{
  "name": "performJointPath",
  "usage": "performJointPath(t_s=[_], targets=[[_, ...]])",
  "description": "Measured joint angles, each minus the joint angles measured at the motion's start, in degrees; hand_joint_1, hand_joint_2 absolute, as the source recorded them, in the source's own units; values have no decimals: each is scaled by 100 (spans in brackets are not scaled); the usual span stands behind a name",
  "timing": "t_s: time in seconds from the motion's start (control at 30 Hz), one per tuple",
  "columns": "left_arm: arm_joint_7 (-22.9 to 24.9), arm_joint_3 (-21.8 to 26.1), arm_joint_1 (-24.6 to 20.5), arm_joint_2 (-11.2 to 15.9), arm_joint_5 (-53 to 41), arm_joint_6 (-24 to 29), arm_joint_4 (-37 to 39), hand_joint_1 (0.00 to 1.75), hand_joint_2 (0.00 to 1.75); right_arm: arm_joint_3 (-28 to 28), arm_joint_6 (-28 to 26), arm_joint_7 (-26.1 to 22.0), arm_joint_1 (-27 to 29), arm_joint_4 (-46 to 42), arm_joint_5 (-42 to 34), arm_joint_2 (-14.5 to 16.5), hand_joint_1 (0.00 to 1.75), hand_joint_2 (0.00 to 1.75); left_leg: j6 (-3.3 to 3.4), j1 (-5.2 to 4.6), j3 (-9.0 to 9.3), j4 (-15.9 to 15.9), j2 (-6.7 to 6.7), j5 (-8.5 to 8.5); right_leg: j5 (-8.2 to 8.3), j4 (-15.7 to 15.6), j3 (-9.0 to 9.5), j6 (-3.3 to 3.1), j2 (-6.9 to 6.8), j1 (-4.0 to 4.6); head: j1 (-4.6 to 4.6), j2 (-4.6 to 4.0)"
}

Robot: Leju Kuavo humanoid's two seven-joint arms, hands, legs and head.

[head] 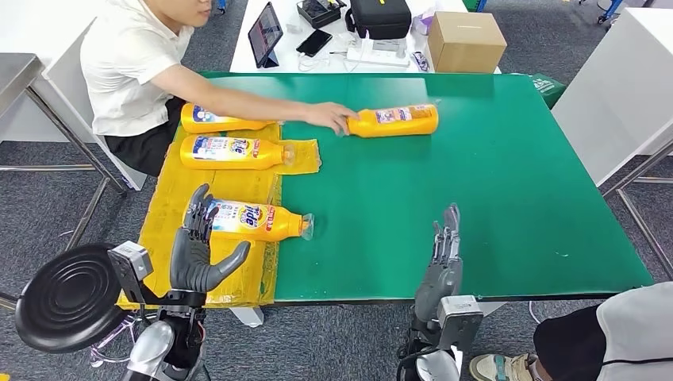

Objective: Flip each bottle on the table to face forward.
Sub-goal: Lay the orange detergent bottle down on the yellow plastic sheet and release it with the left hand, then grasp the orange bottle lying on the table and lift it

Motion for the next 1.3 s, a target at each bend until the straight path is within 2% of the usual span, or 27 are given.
performJointPath(t_s=[0.1, 0.2, 0.3, 0.43, 0.53, 0.67, 0.73, 0.8, 0.87, 1.07, 1.13, 1.23, 1.3], targets=[[76, -4, 202, -23, -142, 436, -120, 0, 175, -25, -223, 244, 17, 209, -97, 51, 0, 0, -1, 0, 1, 0, 4, -1, 0, 0, -2, 0, 1, 0, -1, 0], [129, -53, 444, -37, -337, 817, -233, 0, 175, -52, -367, 547, 69, 552, -106, 142, 0, 0, -2, 0, -7, 0, 1, -2, -1, 0, -9, 0, 0, 0, -1, 0], [185, -179, 588, -38, -348, 869, -279, 0, 175, 25, -651, 595, 81, 788, 246, 182, 0, 0, -2, 0, -11, 0, -1, -2, -2, 0, -12, 0, 0, -1, -1, 0], [239, -351, 637, -27, -122, 537, -238, 0, 175, 38, -1323, 158, 139, 703, 1221, 334, 0, 0, -2, -1, -12, 0, 0, -2, -2, 0, -15, 0, 0, -1, 0, 0], [209, -448, 632, -24, -172, 487, -185, 0, 175, -44, -1473, 20, 176, 546, 1648, 488, 0, 0, -2, 0, -9, 0, 4, -2, -1, 0, -16, -1, 1, -1, -1, 0], [113, -595, 571, -45, -705, 588, -67, 0, 175, -232, -1499, -1, 278, 55, 2484, 585, 0, 175, 0, -1, -8, 0, 0, 0, -1, 0, -15, -1, 0, -1, -1, 0], [-35, -685, 524, -105, -1015, 828, 41, 0, 175, -350, -1509, -3, 312, -138, 3067, 579, 0, 175, 0, -1, -8, 0, 1, 0, 0, 0, -15, 0, 0, -2, -1, 0], [-268, -768, 433, -205, -1545, 1288, 192, 0, 175, -435, -1514, -4, 354, -280, 3747, 535, 0, 175, 1, -3, -9, 1, 0, 0, 1, -1, -14, 1, -1, -2, -1, 0], [-360, -827, 320, -317, -1908, 1576, 376, 0, 175, -466, -1514, -4, 370, -339, 3971, 495, 0, 175, 2, -4, -9, 1, -3, 0, 0, -2, -10, 1, -2, -3, 0, 0], [-426, -838, 143, -542, -2198, 1772, 906, 0, 175, -525, -1514, -2, 313, -75, 4041, 358, 0, 175, 2, -3, -8, 1, 1, 0, 3, -2, -11, 1, -1, -2, -1, 0], [-304, -825, 86, -571, -2137, 1803, 1046, 0, 175, -559, -1514, -2, 252, 76, 4124, 310, 0, 175, 1, -2, -8, 1, 1, 0, 2, -2, -11, 1, -1, -1, -1, 0], [-31, -776, -32, -592, -2032, 1796, 1328, 0, 175, -718, -1514, -2, 121, 367, 4569, 201, 0, 175, 1, -1, -8, 1, 1, 0, 2, -2, -11, 1, -1, -1, -2, 0], [-21, -749, -117, -596, -1949, 1694, 1527, 0, 175, -879, -1514, 30, -10, 596, 4948, 80, 0, 175, 2, -2, -8, 1, 1, 1, 3, -2, -10, 1, -1, -1, -2, 0]])
